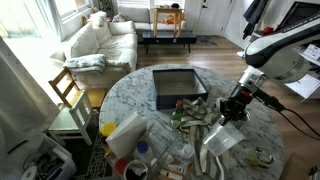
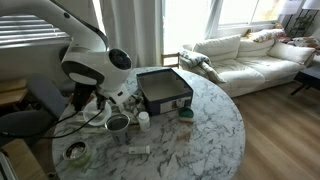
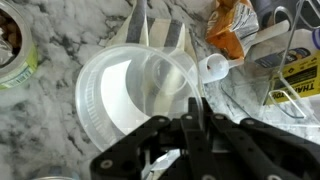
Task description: Put the plastic jar on it's side then take the metal cup out of it
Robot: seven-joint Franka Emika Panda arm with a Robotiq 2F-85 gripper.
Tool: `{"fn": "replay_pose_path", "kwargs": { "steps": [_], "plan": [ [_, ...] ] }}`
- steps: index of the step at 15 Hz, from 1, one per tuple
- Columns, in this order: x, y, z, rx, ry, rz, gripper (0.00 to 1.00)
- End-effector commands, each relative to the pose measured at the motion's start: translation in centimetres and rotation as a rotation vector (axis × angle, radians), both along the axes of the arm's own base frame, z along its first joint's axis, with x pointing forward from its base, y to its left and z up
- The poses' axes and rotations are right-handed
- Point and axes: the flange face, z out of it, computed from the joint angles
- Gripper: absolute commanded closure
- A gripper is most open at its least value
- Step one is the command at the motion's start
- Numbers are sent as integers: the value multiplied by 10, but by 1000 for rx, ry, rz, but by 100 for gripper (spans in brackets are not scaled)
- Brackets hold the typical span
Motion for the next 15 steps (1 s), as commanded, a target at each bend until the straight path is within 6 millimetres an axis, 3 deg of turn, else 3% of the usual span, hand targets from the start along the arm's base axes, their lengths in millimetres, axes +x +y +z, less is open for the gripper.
{"fn": "replay_pose_path", "kwargs": {
  "steps": [1, 5, 6, 7, 12, 15],
  "plan": [
    [1, -4, 2, 9, 49, 17, 99],
    [3, -5, 4, -78, 68, 46, 99],
    [4, 6, 63, -128, 80, 23, 99],
    [5, 2, 72, -163, 91, 18, 99],
    [16, 8, 158, -315, 86, 23, 99],
    [10, 19, 173, -272, 130, 22, 99]
  ]
}}
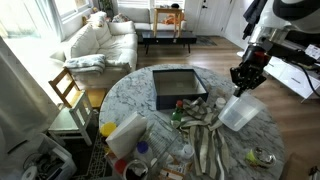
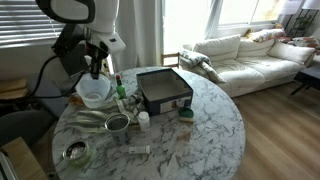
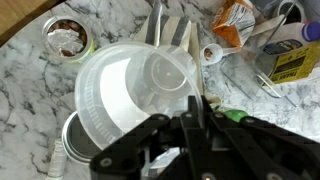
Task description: Put the plastic jar on it's side then take the metal cup out of it
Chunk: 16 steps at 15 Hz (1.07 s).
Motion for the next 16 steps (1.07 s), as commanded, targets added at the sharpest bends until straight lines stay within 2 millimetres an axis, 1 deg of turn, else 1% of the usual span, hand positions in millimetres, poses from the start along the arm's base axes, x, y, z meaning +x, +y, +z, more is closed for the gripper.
{"fn": "replay_pose_path", "kwargs": {
  "steps": [1, 2, 3, 4, 8, 9, 11, 12, 13, 14, 15, 16],
  "plan": [
    [-11, 14, 5, 28, 93, -11, 99],
    [-18, 21, -3, 52, 136, -2, 99],
    [-9, 11, 5, 27, 72, 4, 99],
    [-10, 13, 4, 29, 82, 8, 95],
    [-9, 12, 5, 28, 78, 7, 95],
    [-11, 25, -3, 45, 106, 53, 99],
    [-18, 52, -14, 74, 161, 146, 99],
    [-23, 69, -19, 91, 194, 199, 99],
    [-28, 83, -25, 82, 238, 241, 99],
    [-33, 93, -31, 75, 274, 271, 99],
    [-36, 101, -33, 30, 301, 286, 99],
    [-39, 106, -36, -14, 319, 304, 99]
  ]
}}
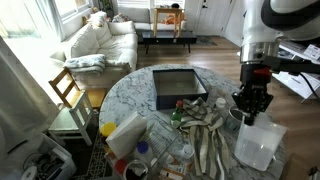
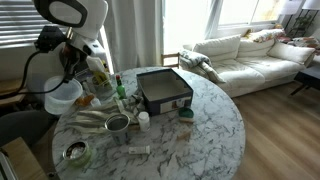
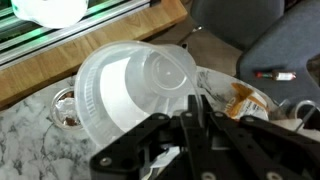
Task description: Put the plastic jar on it's side then take the metal cup out of it
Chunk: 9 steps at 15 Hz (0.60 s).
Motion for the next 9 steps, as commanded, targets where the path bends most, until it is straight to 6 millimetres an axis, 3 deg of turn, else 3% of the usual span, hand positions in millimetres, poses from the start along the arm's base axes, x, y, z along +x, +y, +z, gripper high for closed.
{"fn": "replay_pose_path", "kwargs": {
  "steps": [1, 5, 9],
  "plan": [
    [-15, 18, -15, -108, 63, 87, 99],
    [-16, 16, -36, -239, -30, 137, 99],
    [-10, 13, -60, -280, -188, 80, 99]
  ]
}}
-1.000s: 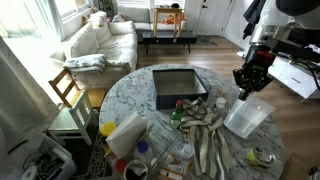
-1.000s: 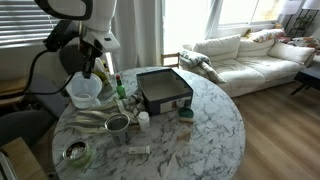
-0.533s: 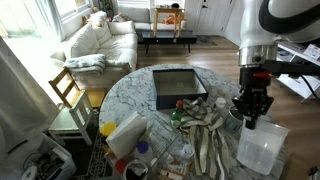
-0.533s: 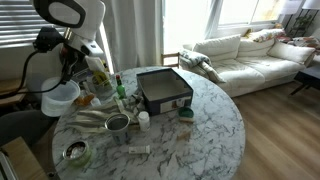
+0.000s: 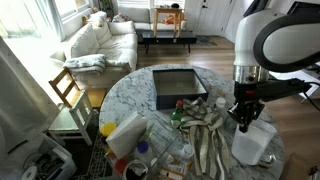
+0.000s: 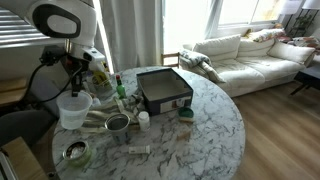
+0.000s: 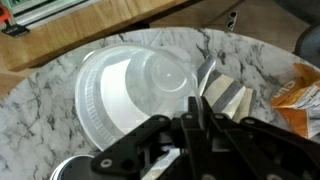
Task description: Put the plastic jar on it's side then take the metal cup out of it
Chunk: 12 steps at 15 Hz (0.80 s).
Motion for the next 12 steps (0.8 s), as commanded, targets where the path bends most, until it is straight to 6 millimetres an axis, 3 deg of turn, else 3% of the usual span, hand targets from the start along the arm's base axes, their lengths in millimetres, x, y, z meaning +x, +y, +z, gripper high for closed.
{"fn": "replay_pose_path", "kwargs": {
  "steps": [1, 7, 12],
  "plan": [
    [-5, 0, -20, -45, -119, -33, 99],
    [-18, -13, -35, -195, -80, -38, 99],
    [-17, -11, -51, -242, -157, -31, 99]
  ]
}}
